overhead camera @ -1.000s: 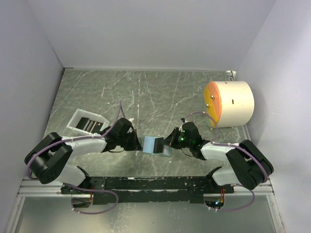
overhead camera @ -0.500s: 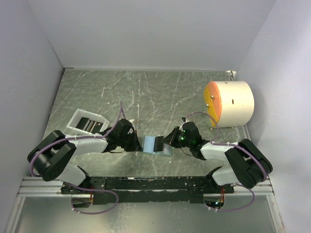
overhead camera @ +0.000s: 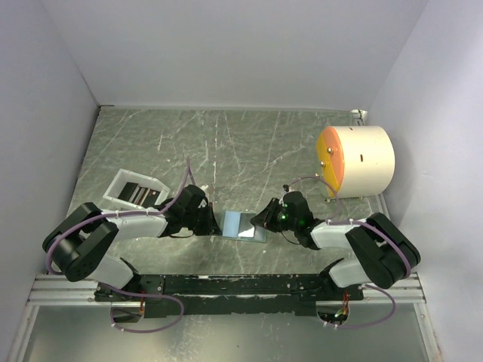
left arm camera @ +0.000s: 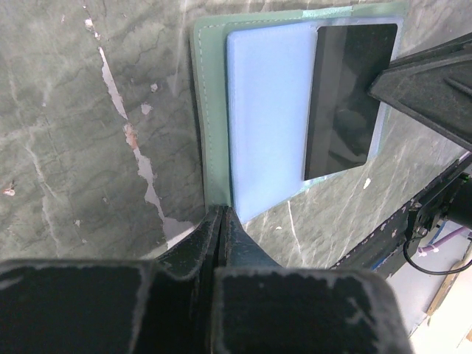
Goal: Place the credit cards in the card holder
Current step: Insert the credit card into the card holder.
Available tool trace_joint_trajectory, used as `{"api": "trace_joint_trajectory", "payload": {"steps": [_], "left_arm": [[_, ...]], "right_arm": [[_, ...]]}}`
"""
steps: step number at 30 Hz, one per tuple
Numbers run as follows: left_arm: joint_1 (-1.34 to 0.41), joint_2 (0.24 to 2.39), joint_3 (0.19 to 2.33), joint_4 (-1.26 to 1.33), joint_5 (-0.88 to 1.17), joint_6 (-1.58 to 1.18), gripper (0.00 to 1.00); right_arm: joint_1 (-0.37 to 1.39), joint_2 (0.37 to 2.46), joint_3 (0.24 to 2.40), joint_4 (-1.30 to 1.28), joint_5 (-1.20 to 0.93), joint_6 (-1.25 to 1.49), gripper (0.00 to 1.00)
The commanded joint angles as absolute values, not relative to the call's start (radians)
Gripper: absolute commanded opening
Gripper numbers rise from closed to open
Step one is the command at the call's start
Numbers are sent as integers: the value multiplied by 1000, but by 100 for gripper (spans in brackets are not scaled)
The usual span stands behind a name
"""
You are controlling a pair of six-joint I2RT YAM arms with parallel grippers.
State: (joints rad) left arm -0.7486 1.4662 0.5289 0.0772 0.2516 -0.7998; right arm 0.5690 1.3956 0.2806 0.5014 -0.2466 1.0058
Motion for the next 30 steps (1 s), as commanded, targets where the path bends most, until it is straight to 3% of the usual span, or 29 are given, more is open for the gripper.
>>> {"api": "trace_joint_trajectory", "payload": {"steps": [1,6,20,30], "left_arm": [[-756,1480,514,63,232,-788,7],[-756,1484,512,61,234,-790,7],[-759,1486,512,63,234,-793,7],[-762,1479,507,63,236,-800,7]], "right_arm": [[564,1384,254,479,-229,992,20],[565,1362,261,432,-229,970,21],[565,1392,261,469,-242,964,1],[565,1402,268,526,-212,982,0]]}}
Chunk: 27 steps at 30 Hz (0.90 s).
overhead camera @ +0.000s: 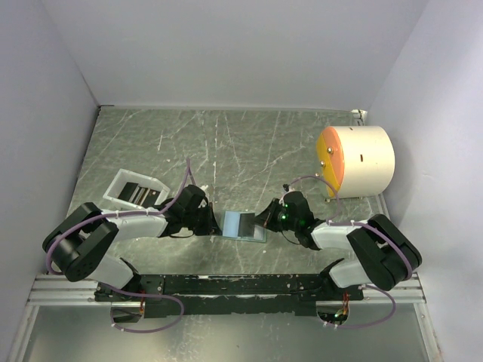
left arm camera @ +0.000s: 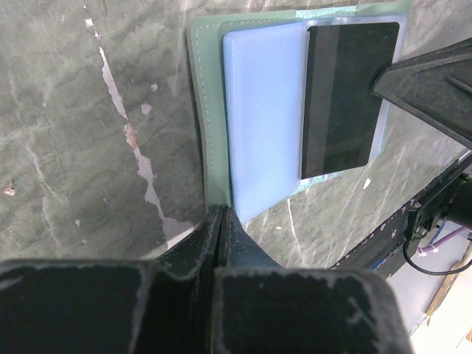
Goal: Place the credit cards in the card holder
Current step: Insert the credit card into the card holder.
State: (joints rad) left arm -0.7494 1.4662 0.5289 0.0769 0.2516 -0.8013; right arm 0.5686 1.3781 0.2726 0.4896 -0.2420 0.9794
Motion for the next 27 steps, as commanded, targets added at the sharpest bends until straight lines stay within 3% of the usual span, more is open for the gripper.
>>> {"api": "trace_joint_trajectory", "payload": {"steps": [1,27], "left_arm": [[-763,1480,507,64,236,-801,7],[-765,1476,521,47,232,-790,7]], "right_arm": [[565,1408,266,536,-212,989,0],[565,1439,239,548,-274,990,0]]}}
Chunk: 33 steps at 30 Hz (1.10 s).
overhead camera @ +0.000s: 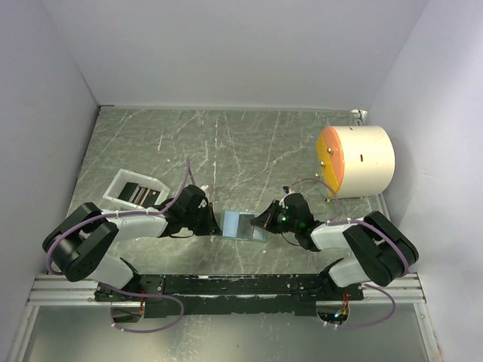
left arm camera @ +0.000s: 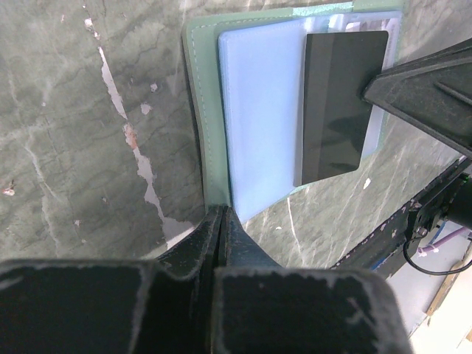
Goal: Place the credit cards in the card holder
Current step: Insert the credit card into the card holder.
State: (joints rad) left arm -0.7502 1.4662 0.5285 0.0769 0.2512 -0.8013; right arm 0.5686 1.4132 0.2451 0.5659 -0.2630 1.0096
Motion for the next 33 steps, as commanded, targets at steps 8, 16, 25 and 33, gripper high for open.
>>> {"api": "trace_joint_trajectory", "payload": {"steps": [8,16,25,33], "left_arm": [[-765,1469,516,46,231,-793,7],[-767,1461,515,49,235,-798,7],[-773,1469,511,63,240,-805,7],[-775,1471,511,65,244,-818,7]], "right_arm": [[564,1454,271,550,-268,983,0],[564,1487,293,571,-282,988,0],[572,1473,345,452,-245,949,15],[572,1343,374,187,-144,900,38]]}}
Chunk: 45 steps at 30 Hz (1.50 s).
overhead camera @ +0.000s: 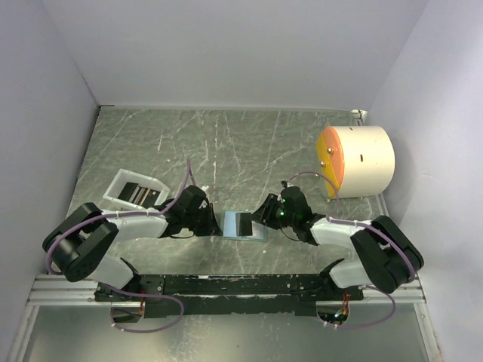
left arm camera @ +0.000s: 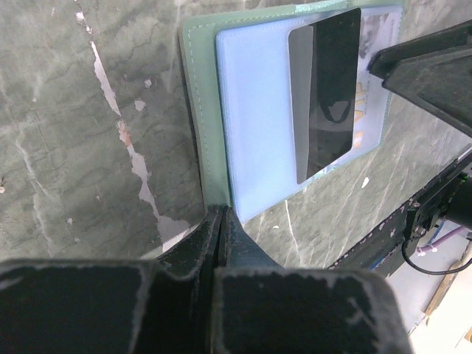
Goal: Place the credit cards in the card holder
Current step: Insert the credit card into the card holder.
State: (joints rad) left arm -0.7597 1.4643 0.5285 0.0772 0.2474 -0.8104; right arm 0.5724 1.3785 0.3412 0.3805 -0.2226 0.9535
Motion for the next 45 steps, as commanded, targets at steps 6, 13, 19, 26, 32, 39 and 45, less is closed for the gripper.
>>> {"api": "trace_joint_trajectory", "payload": {"steps": [6,13,19,26,32,39,45], "left_arm": [[-776,1452,519,44,232,-809,7],[-776,1457,519,54,245,-809,7],[-775,1447,510,74,252,-814,7],[-776,1423,496,76,242,-819,7],[-775,1413,488,81,243,-820,7],[-778,1405,488,76,235,-819,7],[-778,1409,498,57,222,-812,7]], "right_arm": [[580,1315,396,138,-152,879,42],[609,1353,397,181,-175,899,42],[663,1380,403,225,-164,926,42],[712,1440,440,259,-158,929,42],[750,1459,434,303,-158,941,41],[762,1466,431,354,-147,901,40],[762,1490,436,385,-174,890,38]]}}
